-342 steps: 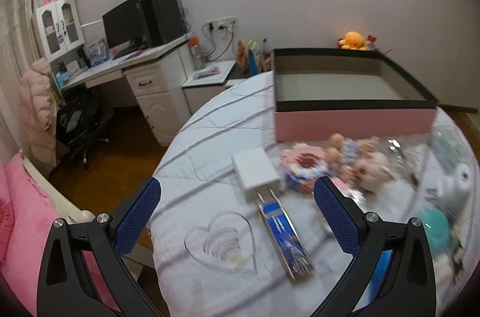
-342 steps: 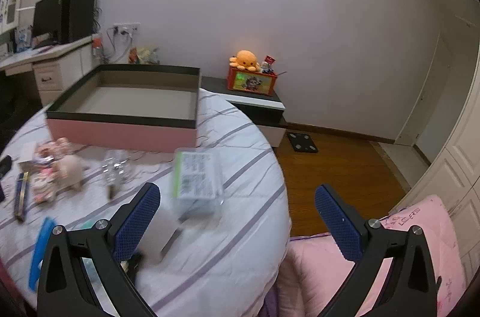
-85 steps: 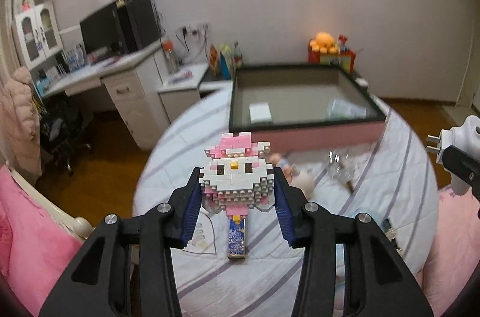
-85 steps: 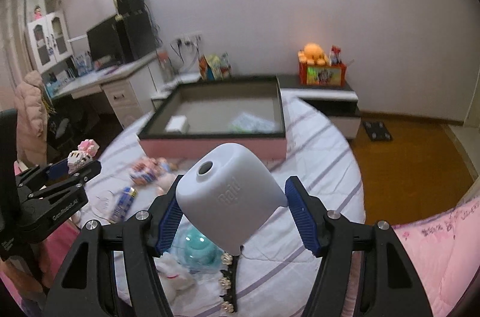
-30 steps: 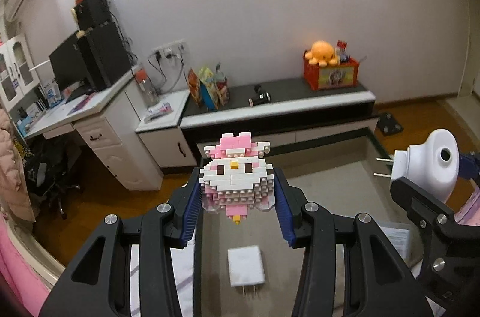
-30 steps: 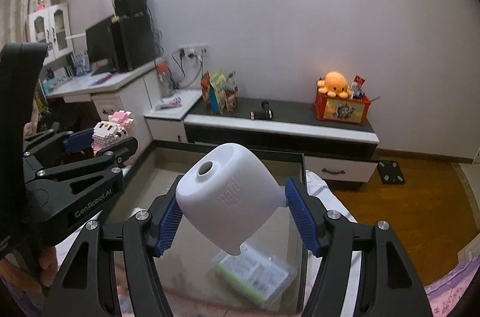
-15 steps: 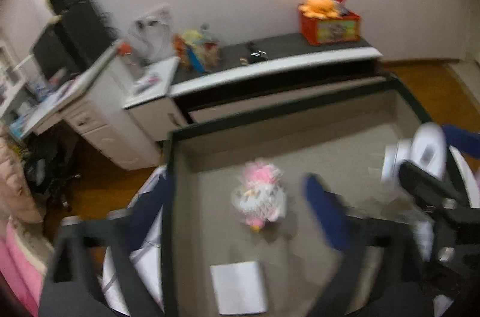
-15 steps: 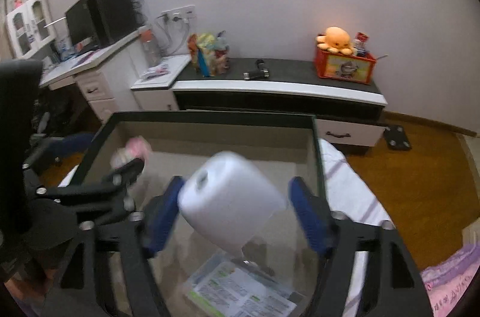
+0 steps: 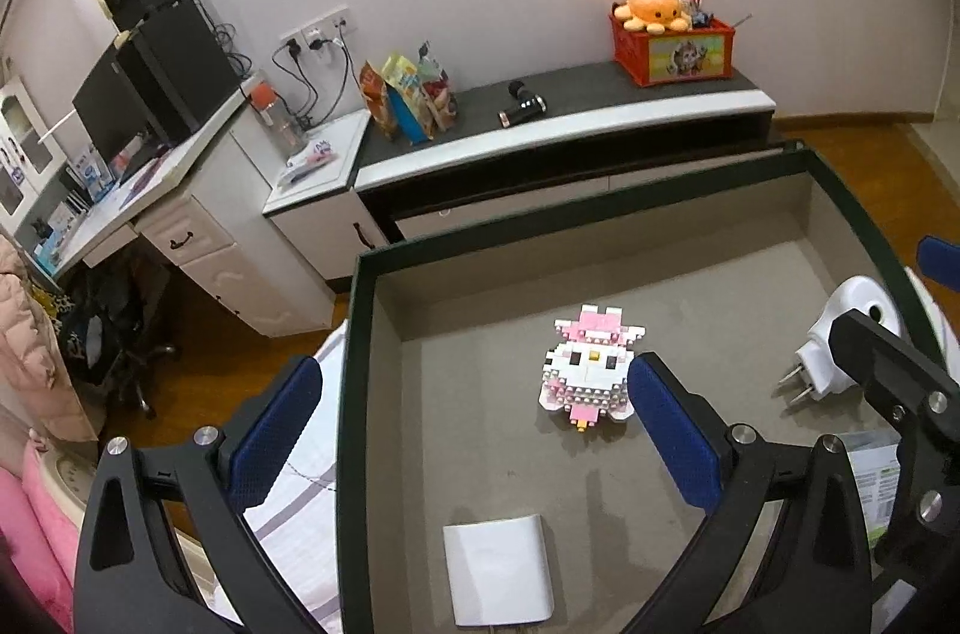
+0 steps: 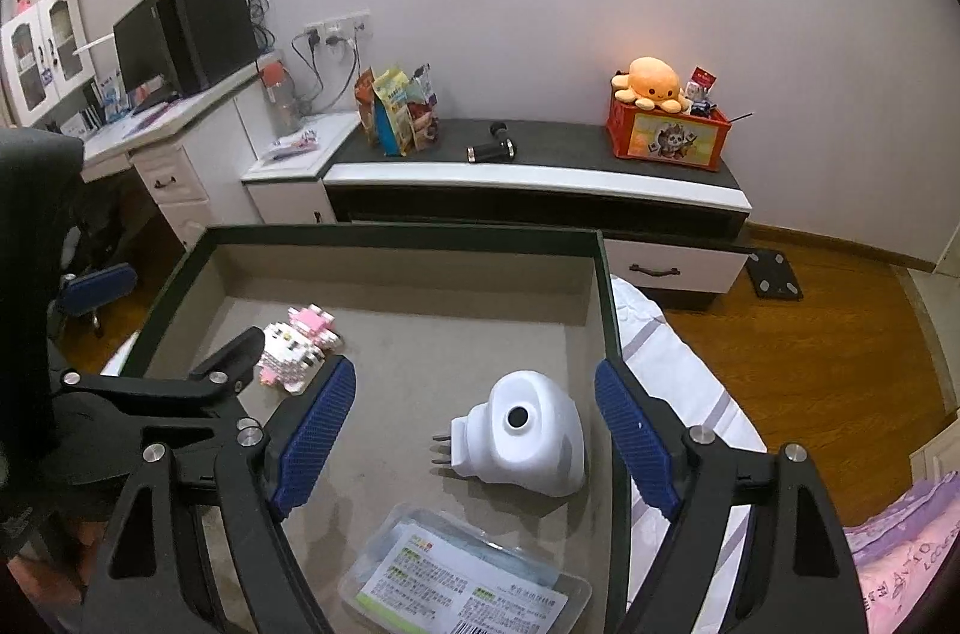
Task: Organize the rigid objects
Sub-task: 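Carry the cat figure and night light into the pink tray and release both, then withdraw both tools from the tray toward the remaining items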
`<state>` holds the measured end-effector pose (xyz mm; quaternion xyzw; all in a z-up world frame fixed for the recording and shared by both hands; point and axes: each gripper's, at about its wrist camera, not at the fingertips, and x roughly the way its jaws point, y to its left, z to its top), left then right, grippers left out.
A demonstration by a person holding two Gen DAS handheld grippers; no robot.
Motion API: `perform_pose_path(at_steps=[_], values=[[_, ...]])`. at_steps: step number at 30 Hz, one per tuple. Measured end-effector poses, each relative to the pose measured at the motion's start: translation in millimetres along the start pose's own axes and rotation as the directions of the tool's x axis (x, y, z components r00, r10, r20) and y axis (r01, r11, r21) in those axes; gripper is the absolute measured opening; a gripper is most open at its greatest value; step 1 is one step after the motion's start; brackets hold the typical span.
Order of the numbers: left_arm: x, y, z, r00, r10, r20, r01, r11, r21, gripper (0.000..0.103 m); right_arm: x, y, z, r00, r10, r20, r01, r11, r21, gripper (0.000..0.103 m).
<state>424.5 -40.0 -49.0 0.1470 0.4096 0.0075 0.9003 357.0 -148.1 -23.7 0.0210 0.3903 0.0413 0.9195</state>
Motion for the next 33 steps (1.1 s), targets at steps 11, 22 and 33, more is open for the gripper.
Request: perform_pose_path(at_steps=[11,22,33], values=[[-114.3,25.2,-14.4,0.986,0.038,0.163,-0.029,0.998,-0.056,0.103,-97.4,4.0,-2.3,0.988,-0.009,0.156,0.011,1.000,-0.016,0.084],[-255.7,41.8,-112.9,0.949,0.066,0.309,-0.017,0.987,-0.160,0.103,-231.8,23.5,-77.0,0.961,-0.033,0.273,0.058,0.995,-0.087,0.084],[-303.5,38.2,-217.6,0.944,0.100,0.315,-0.036,0.979,-0.202,0.103,-285.9,49.8,-173.2,0.961,-0.039,0.276,0.067,0.994,-0.092,0.084]])
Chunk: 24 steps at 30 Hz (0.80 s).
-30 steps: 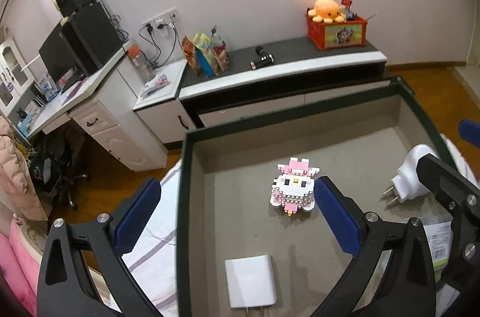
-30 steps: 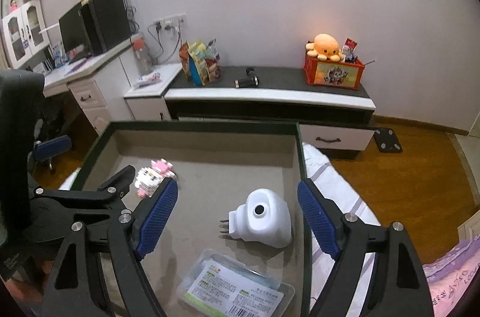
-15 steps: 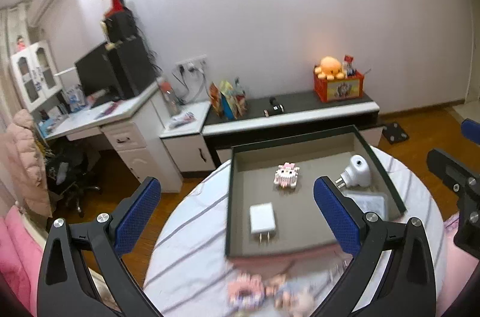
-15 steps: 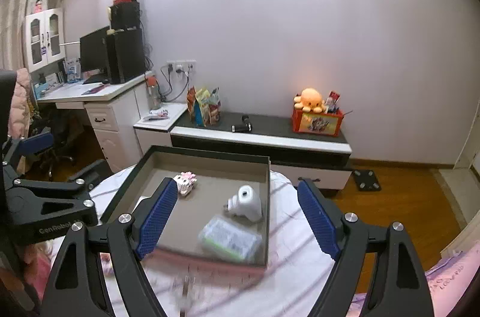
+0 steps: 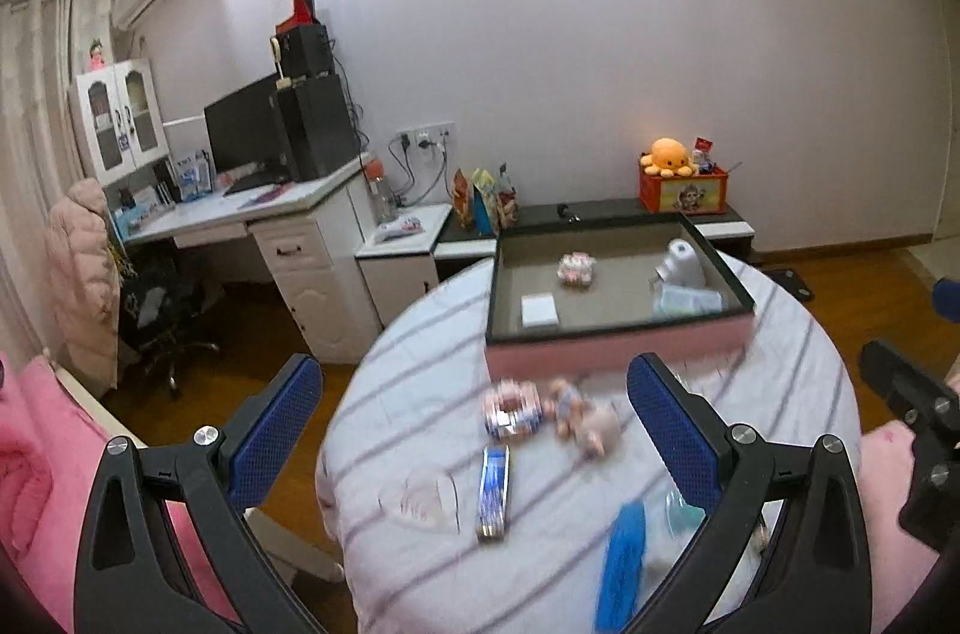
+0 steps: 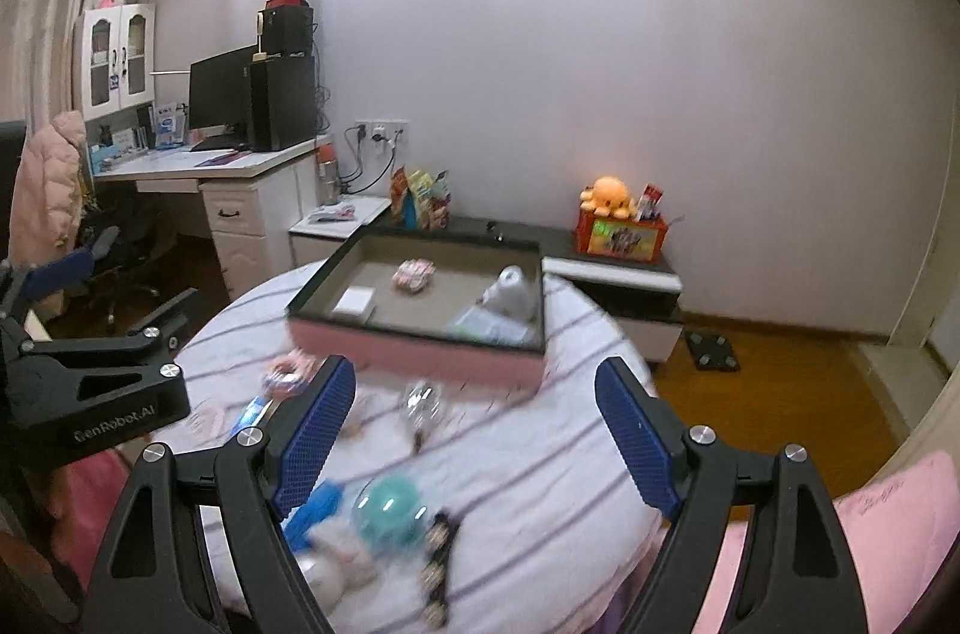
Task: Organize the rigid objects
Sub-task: 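Withdraw both tools from the tray toward the remaining items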
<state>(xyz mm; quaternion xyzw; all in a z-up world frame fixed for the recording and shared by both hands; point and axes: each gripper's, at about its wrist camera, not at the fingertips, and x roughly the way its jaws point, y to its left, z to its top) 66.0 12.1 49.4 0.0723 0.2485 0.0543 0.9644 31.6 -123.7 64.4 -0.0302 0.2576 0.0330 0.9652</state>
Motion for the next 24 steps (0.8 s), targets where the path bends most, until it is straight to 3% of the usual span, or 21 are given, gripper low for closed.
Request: perform_pose_path(at_steps=[3,13,24], values=[[-7.7,-1.3,-13.0,1.000,-0.002,-0.014,0.002,1.000,0.008,0.103,-6.5,4.5,-13.7,1.000,0.026,-0.014,-0.026,1.000,0.010,0.084],[-11.7,-5.7,-19.9,0.999,0.009,-0.034,-0.008,1.000,0.021,0.103,-23.6,5.5,-24.3,1.000,-0.002,-0.002,0.002,1.000,0.027,0.084],[21.9,-12.4,-37.6,0.988,0.005,-0.155,0.000,0.999,0.036,0.103,-3.0,0.4,-43.3,0.993,-0.037,-0.109,0.040,0.999,0.025,0.084]])
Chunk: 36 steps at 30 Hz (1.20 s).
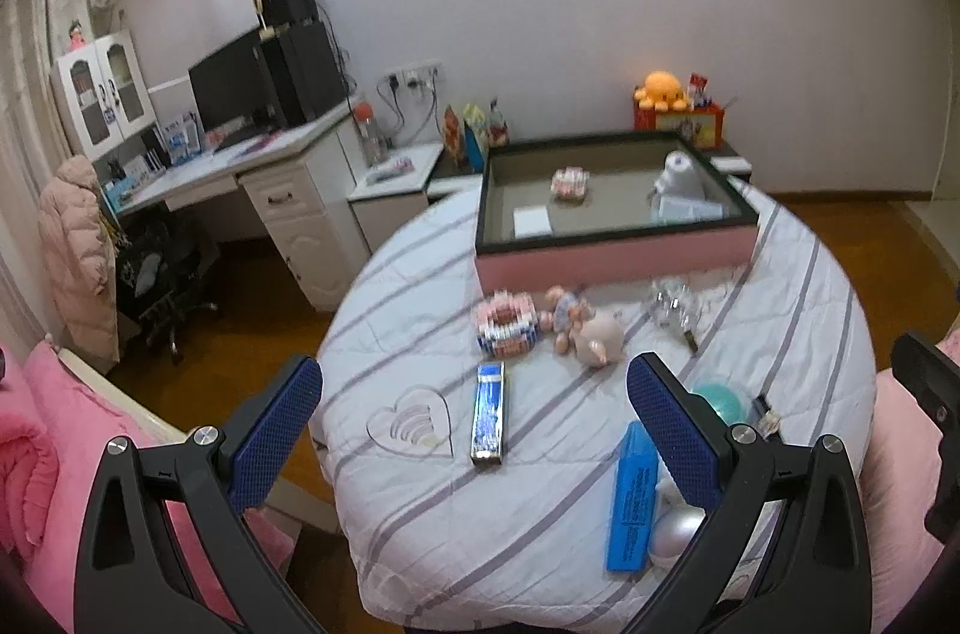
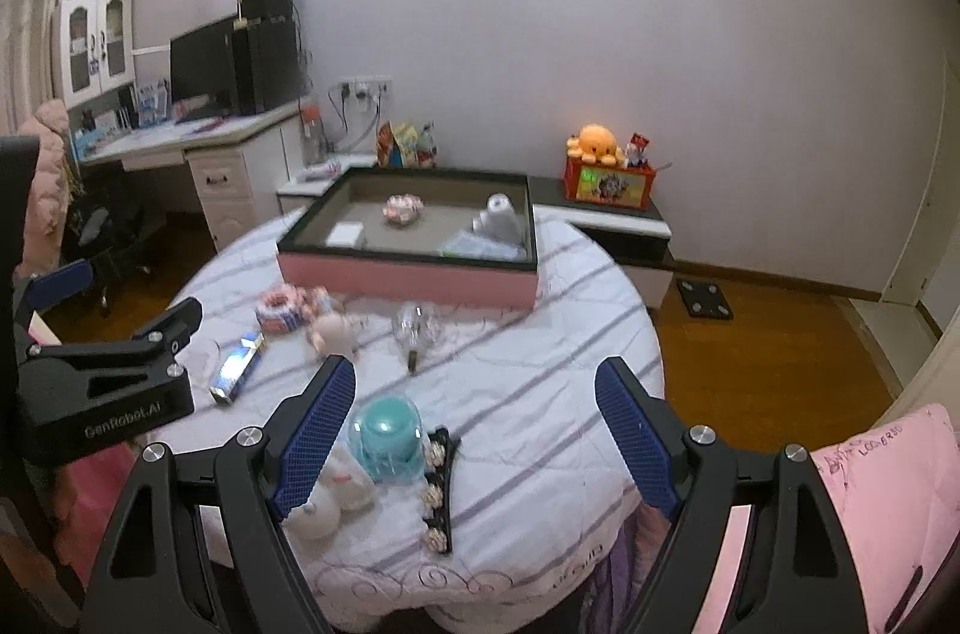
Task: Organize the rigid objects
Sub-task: 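Withdraw both tools from the tray toward the remaining items, then grasp the blue printed box with the left tool while the right tool grasps the black flower hair clip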
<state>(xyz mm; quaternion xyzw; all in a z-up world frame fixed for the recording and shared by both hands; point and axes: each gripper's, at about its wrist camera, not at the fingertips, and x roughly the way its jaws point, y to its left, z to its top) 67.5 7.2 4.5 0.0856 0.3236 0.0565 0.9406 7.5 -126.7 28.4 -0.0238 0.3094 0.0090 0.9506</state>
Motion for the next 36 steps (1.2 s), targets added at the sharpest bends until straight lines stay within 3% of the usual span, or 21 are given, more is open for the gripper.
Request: perform_pose_path(at_steps=[7,15,22,24,25,26,27,28,29,32,36], values=[[39.0,4.7,-20.4,0.992,0.014,-0.126,-0.014,1.000,-0.003,0.103,33.0,-0.5,-26.8,0.990,-0.006,-0.144,0.005,1.000,-0.010,0.084],[91.9,16.0,-44.0,0.955,-0.014,-0.295,0.002,0.999,-0.040,0.103,77.0,-6.0,-62.2,0.942,-0.017,-0.334,0.023,1.000,0.013,0.084],[135.8,17.3,-53.2,0.923,-0.042,-0.381,0.021,0.998,-0.059,0.103,108.2,-6.6,-78.0,0.912,0.010,-0.410,0.003,1.000,0.031,0.083],[146.0,15.8,-55.4,0.924,-0.073,-0.375,0.048,0.996,-0.074,0.102,113.7,-9.1,-76.7,0.924,0.021,-0.383,-0.003,0.999,0.048,0.079],[147.1,15.3,-55.4,0.927,-0.086,-0.365,0.061,0.995,-0.079,0.100,115.4,-8.9,-75.5,0.927,0.018,-0.374,-0.003,0.999,0.040,0.069],[146.0,14.8,-55.1,0.932,-0.123,-0.341,0.099,0.991,-0.088,0.082,116.3,-8.4,-74.4,0.930,0.019,-0.368,-0.007,0.999,0.034,0.061],[143.5,14.2,-54.2,0.931,-0.162,-0.328,0.140,0.986,-0.091,0.050,116.2,-9.1,-72.4,0.931,0.028,-0.363,-0.015,0.999,0.038,0.032],[138.6,11.5,-51.8,0.933,-0.174,-0.314,0.157,0.985,-0.077,0.032,115.5,-9.7,-69.5,0.933,0.014,-0.360,-0.003,0.999,0.033,0.014],[136.0,7.2,-50.5,0.940,-0.141,-0.311,0.133,0.990,-0.048,0.020,116.1,-12.3,-67.2,0.933,0.016,-0.360,-0.002,0.999,0.039,0.014],[135.4,1.1,-53.0,0.947,-0.121,-0.297,0.122,0.992,-0.015,0.020,120.7,-18.2,-65.1,0.928,0.061,-0.368,-0.036,0.997,0.074,0.014],[134.1,-0.9,-53.4,0.941,-0.141,-0.306,0.136,0.990,-0.036,0.020,121.1,-18.7,-64.0,0.927,0.067,-0.370,-0.044,0.997,0.070,0.014]])
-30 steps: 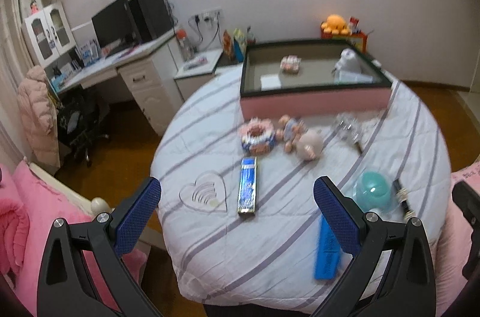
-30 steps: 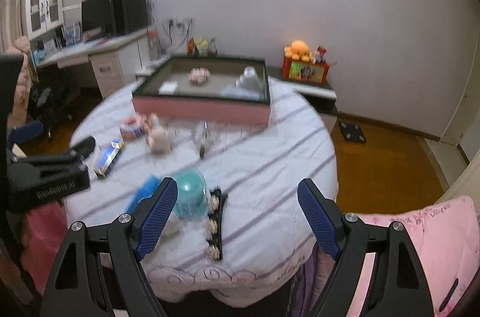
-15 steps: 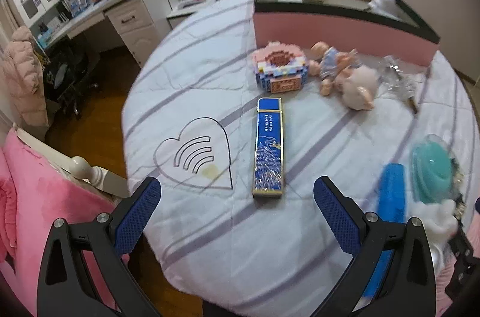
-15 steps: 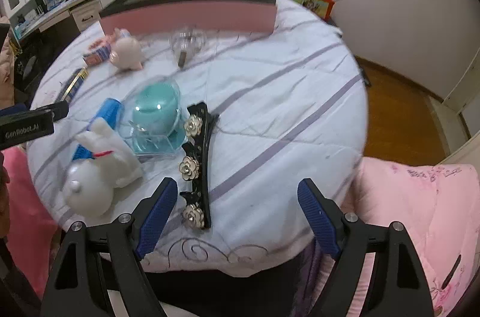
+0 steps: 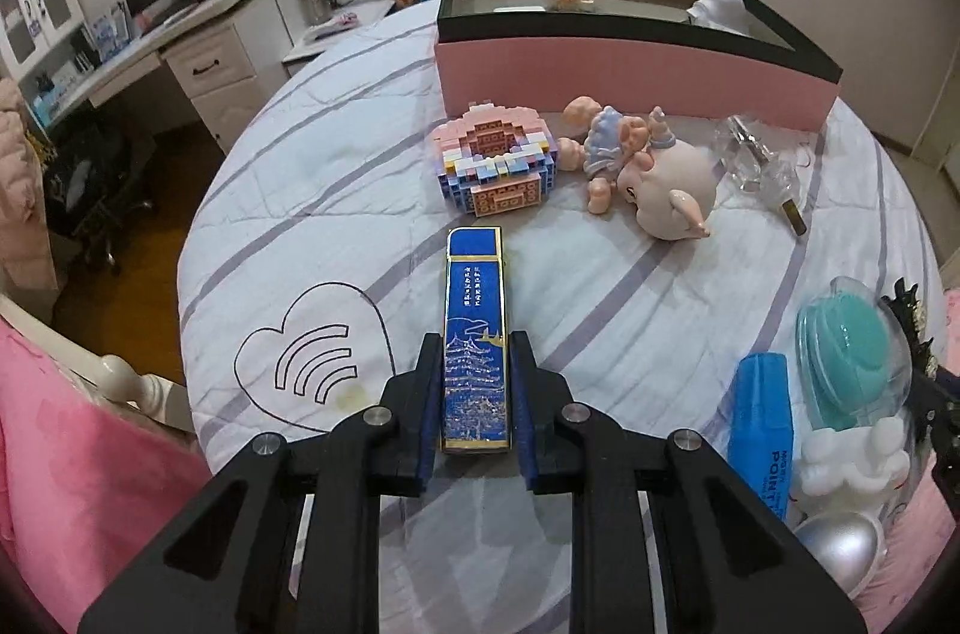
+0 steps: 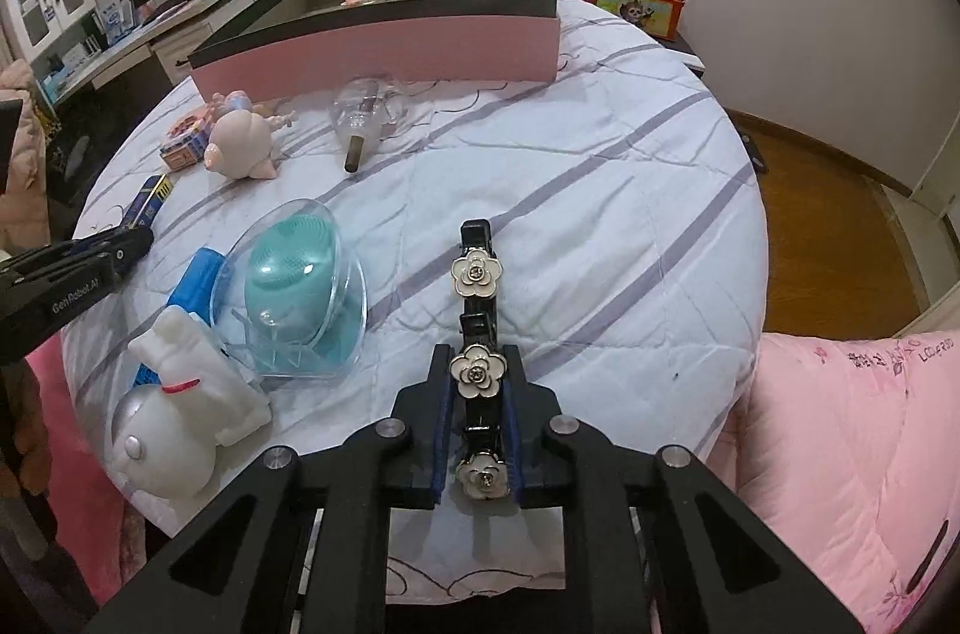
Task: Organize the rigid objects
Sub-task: 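Grasp the blue printed box with the left tool while the right tool grasps the black flower hair clip, then carry the blue box and hair clip into the pink tray and release both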
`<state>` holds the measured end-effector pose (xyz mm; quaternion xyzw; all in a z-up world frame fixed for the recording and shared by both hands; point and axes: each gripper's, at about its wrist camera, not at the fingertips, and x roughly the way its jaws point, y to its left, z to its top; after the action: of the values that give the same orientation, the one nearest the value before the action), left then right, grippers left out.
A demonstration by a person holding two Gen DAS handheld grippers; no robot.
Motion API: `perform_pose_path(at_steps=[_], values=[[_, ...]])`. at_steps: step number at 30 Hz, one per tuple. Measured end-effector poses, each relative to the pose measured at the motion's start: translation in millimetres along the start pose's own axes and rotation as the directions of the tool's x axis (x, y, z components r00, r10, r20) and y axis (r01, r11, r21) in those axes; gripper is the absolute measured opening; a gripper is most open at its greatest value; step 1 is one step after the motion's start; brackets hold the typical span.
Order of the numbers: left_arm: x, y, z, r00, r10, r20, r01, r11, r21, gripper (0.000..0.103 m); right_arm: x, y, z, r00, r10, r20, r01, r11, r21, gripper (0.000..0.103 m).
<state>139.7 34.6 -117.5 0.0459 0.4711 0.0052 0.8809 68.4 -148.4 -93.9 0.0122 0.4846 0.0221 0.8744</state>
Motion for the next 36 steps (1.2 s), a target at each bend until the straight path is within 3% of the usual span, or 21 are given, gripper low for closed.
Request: perform_pose_path(at_steps=[10,21,29,36], values=[[-5.8,0.7,7.9,1.000,0.000,-0.008,0.000,1.000,-0.019,0.020,-1.4,-5.2,10.3,1.000,0.017,0.017,-0.018,1.000,0.018,0.014],[-50.0,16.0,30.2,0.992,0.051,0.114,-0.046,0.998,-0.045,0.020,-38.0,-8.6,32.4,0.990,0.027,0.140,-0.030,0.999,0.023,0.014],[-98.5,14.4,52.6,0.965,0.048,0.256,-0.035,0.998,-0.052,0.020,-89.6,-6.9,49.3,0.955,0.038,0.295,-0.043,0.999,0.012,0.014],[-141.8,8.0,56.5,0.929,0.056,0.366,-0.033,0.997,-0.069,0.020,-128.3,2.2,54.3,0.910,0.066,0.409,-0.064,0.998,-0.019,0.014]])
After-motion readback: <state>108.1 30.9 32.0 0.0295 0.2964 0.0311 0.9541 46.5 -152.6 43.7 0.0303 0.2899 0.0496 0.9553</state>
